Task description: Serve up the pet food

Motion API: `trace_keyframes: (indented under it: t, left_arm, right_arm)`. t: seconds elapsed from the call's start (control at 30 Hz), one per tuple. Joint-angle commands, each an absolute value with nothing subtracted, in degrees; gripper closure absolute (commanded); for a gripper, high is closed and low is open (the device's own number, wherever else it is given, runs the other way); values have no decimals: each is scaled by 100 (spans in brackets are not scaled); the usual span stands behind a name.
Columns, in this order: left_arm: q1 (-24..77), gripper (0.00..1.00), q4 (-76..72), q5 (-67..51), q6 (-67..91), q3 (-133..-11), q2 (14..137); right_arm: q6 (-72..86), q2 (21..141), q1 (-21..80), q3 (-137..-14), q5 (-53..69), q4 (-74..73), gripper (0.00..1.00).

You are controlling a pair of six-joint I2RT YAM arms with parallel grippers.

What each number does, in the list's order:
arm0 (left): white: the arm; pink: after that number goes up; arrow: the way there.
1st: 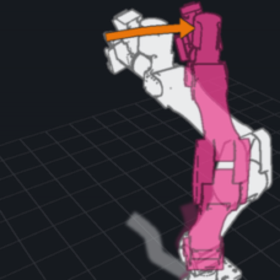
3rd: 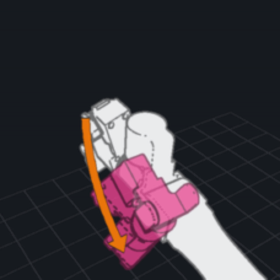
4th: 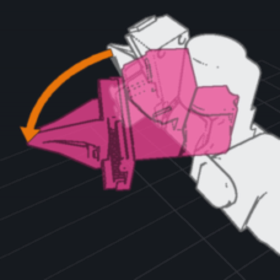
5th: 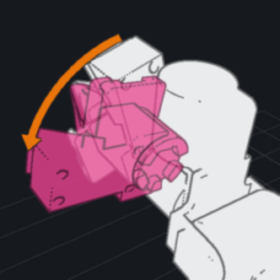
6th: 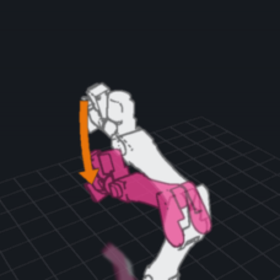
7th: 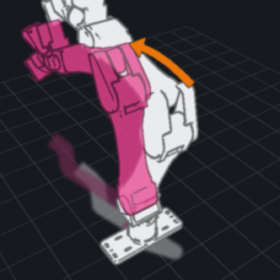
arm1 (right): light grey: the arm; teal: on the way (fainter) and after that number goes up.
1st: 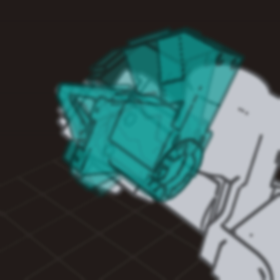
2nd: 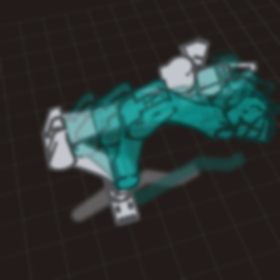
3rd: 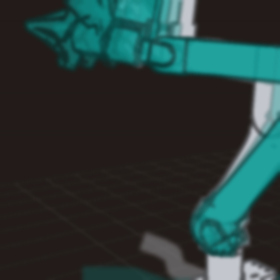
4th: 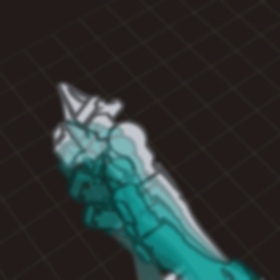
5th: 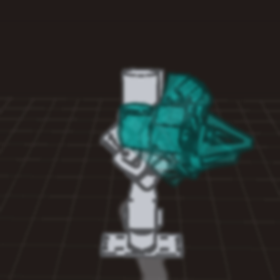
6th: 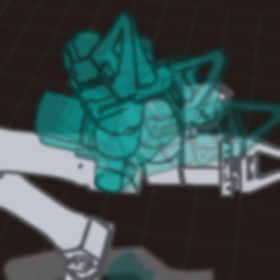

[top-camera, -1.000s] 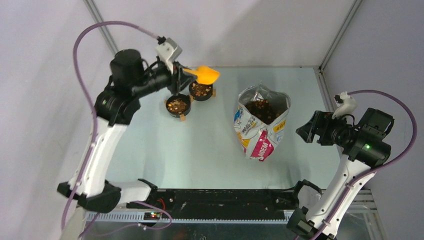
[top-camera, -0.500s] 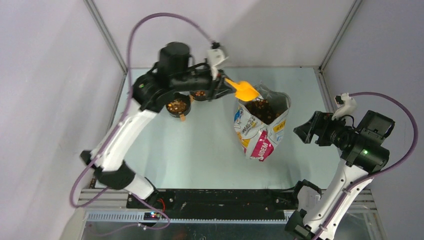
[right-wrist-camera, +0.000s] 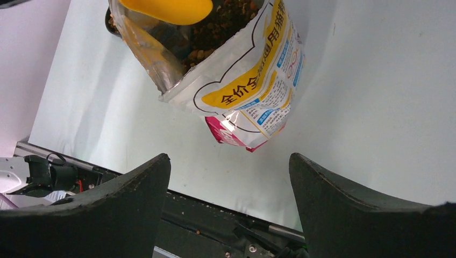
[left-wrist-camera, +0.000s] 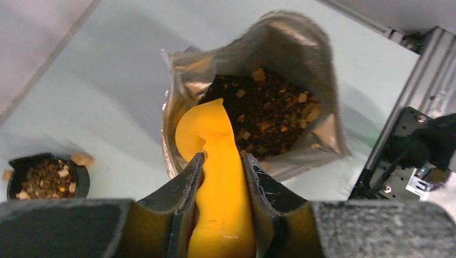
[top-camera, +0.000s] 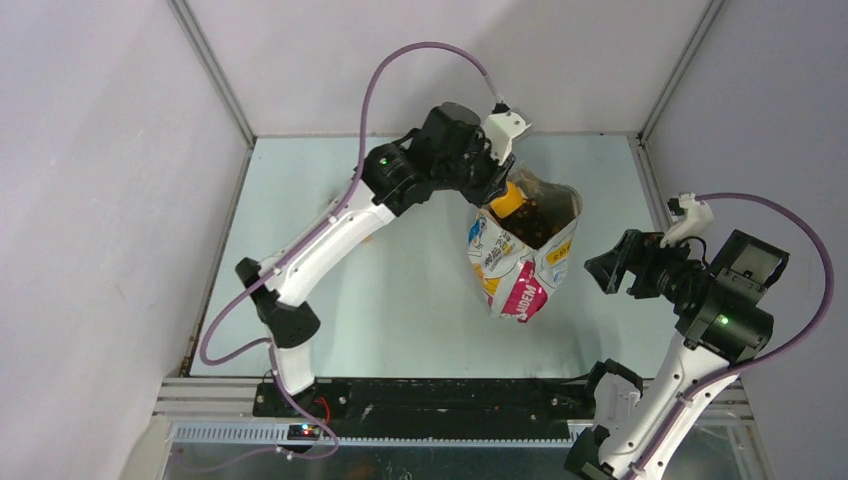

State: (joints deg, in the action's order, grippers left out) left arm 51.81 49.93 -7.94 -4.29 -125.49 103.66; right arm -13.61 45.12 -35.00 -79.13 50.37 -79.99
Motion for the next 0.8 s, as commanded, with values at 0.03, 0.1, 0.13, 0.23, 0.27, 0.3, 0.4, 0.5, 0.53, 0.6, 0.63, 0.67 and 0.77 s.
trace_keyframes:
  t: [0.03, 0.1, 0.13, 0.23, 0.27, 0.3, 0.4, 0.5, 0.53, 0.6, 0.63, 0.67, 0.77]
  left_arm:
    - [5277, 100, 4760, -55, 304, -12858, 10744]
    - [5288, 100, 4749, 330, 379, -12935, 10920]
    - [5294, 100, 4740, 424, 404, -12963, 11031]
    - [5307, 100, 4733, 676, 481, -13053, 11222]
    - [5312, 100, 4708, 694, 520, -13061, 11296]
    - [5325, 100, 4700, 716, 532, -13061, 11334]
    - [5361, 100, 4686, 748, 580, -13065, 11513]
    - [5426, 100, 4696, 836, 582, -13056, 11686]
    - [5442, 100, 4709, 862, 567, -13054, 11719]
    - [5486, 100, 4724, 980, 530, -12985, 11772]
    - [5494, 100, 4717, 1073, 520, -12948, 11800]
    - [5500, 100, 4708, 1145, 512, -12863, 11811]
    - [5520, 100, 4707, 1292, 501, -12671, 11861]
  right_arm:
    - [-1305, 4590, -3507, -7914, 5173, -7804, 16]
    - [-1242, 4596, -3507, -7880, 5217, -7756, 16]
    - [-1236, 4607, -3507, -7870, 5232, -7740, 16]
    - [-1222, 4629, -3502, -7868, 5261, -7728, 16]
    - [-1222, 4635, -3500, -7875, 5254, -7731, 16]
    - [-1222, 4634, -3488, -7871, 5249, -7732, 16]
    - [-1224, 4651, -3454, -7874, 5254, -7734, 16]
    - [-1218, 4696, -3438, -7866, 5318, -7734, 16]
    - [-1211, 4725, -3437, -7866, 5335, -7734, 16]
    - [-1185, 4754, -3437, -7867, 5373, -7728, 16]
    - [-1180, 4768, -3437, -7866, 5389, -7726, 16]
    - [-1187, 4766, -3437, -7871, 5401, -7721, 16]
    - [-1206, 4766, -3428, -7869, 5398, -7714, 16]
